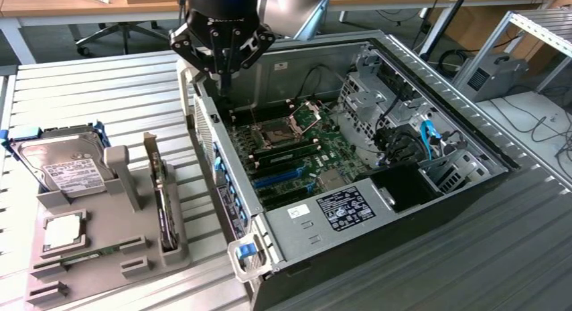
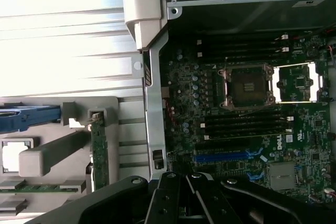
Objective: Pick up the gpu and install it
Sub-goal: 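Reach for the gpu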
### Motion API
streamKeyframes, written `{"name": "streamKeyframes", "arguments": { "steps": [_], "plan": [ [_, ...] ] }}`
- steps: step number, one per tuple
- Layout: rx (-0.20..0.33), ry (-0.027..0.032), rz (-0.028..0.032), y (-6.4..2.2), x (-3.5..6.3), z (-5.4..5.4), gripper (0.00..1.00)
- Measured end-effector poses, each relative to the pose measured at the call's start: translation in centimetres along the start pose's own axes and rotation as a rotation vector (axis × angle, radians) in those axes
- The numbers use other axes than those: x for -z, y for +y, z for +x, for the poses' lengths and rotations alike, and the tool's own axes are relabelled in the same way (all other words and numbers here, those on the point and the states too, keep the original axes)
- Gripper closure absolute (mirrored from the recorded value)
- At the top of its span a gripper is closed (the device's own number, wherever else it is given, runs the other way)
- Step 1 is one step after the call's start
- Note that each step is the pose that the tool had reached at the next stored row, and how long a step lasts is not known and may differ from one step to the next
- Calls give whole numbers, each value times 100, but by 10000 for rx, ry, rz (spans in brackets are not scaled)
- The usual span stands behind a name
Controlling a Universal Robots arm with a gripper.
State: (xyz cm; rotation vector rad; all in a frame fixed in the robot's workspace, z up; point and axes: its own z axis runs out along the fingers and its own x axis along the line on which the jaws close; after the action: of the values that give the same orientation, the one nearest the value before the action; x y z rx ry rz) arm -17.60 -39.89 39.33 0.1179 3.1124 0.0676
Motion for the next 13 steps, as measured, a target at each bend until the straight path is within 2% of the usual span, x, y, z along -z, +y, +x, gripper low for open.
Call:
{"name": "streamKeyframes", "arguments": {
  "steps": [13],
  "plan": [
    [0,0,0,-2,1,28,89]
  ]
}}
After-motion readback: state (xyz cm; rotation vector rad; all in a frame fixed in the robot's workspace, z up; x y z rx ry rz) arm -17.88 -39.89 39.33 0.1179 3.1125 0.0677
